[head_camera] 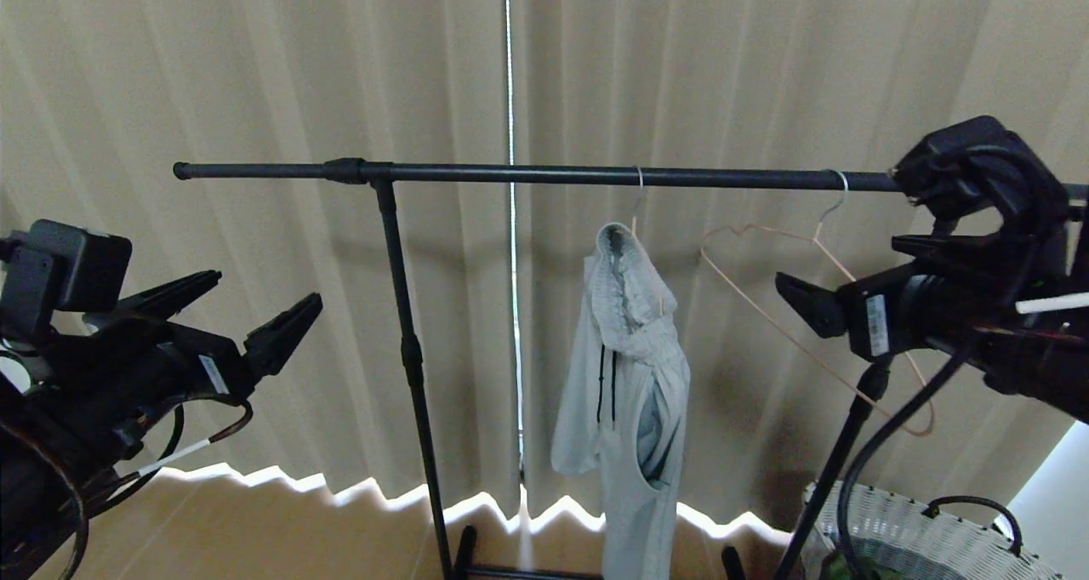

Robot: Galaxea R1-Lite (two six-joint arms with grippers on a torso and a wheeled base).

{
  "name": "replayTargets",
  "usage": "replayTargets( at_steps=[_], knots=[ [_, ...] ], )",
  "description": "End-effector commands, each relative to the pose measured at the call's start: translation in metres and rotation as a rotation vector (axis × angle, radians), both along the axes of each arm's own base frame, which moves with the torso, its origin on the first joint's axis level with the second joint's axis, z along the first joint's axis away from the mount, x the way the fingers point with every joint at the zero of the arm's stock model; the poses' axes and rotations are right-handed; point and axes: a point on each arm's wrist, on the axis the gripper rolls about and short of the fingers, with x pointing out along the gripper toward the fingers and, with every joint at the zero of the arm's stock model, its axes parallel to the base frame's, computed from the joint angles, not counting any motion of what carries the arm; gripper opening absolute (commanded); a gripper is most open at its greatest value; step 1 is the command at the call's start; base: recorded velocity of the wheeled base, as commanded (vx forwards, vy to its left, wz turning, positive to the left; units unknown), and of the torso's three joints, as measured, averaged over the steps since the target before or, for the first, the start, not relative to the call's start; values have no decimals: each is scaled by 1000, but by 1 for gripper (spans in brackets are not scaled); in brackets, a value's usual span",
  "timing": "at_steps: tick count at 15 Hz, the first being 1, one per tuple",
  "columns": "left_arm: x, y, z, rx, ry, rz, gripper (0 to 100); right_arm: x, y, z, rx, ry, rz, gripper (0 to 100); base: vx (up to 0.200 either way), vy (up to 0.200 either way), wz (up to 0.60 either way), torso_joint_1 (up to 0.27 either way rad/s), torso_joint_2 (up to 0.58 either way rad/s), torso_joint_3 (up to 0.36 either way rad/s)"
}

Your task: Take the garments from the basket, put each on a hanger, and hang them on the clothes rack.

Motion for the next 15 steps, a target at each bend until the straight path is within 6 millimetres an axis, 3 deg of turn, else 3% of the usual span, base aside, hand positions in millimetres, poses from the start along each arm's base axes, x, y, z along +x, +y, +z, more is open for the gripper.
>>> replayTargets(
  at_steps=[1, 7, 10, 15],
  knots=[
    [-19, -4, 8, -1, -20, -41, 100, -33, -27, 1, 6, -39, -16, 100, 0, 0, 0, 0, 0, 0],
    [-30, -4, -3, 72, 4, -68, 100, -72, -71, -17, -44, 30, -94, 100, 0, 0, 0, 0, 0, 0],
    [-29, -4, -3, 73, 8, -68, 100, -80, -76, -40, -67, 87, -87, 100, 0, 0, 0, 0, 0, 0],
    [-28, -4, -6, 74, 19, -64, 100, -82, -76, -56, -41, 143, -46, 100, 0, 0, 0, 0, 0, 0]
  ],
)
